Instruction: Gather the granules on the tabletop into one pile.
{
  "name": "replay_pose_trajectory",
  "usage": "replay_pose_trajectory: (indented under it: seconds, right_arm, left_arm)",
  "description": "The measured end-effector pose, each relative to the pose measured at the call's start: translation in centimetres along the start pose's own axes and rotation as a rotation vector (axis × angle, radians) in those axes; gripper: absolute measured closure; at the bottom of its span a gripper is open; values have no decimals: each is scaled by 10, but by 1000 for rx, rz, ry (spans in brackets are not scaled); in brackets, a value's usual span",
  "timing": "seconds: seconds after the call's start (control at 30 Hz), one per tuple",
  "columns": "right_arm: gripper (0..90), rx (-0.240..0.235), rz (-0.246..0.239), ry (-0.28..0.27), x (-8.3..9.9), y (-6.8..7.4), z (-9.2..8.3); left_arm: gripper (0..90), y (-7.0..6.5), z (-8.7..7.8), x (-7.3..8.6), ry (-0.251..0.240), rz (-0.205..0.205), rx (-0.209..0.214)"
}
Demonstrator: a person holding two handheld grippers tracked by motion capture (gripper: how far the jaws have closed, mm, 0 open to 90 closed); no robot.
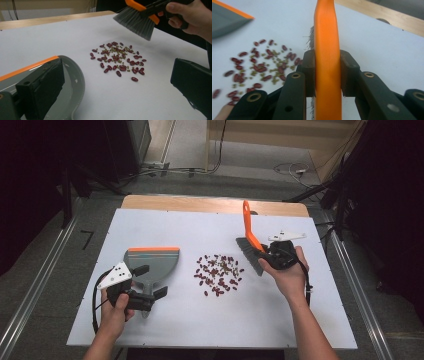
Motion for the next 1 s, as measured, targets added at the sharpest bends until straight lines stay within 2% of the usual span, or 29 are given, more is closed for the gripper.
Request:
replay_pose_trajectory:
  seconds: [0.1,0.23,0.4,0.63,0.77,1.0]
  right_arm:
    - [688,37,-33,63,0,-1,15]
    - [688,80,-57,114,0,-1,28]
    - [688,130,-118,171,-1,9,42]
    - [693,115,-173,222,-4,39,50]
    - [695,104,-170,244,-4,47,50]
    - [696,57,-157,244,-3,59,44]
  left_arm:
    - [0,1,-1,0,5,9,-8]
    - [0,3,-2,1,0,3,-8]
    - [0,6,-4,1,2,5,-18]
    - [0,11,-10,0,-10,2,-36]
    - [0,9,-8,1,-4,11,-38]
    - [0,7,-7,-1,-3,19,-30]
Point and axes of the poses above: each handheld gripper's, and its own axes: z roughly forward along the jaws, x roughly out of its underside, y roughly to its left, the point moved 4 cm from there along z, roughly forward along the jaws, and after that the axes turned 7 degrees about -y, right-handed, at the moved point
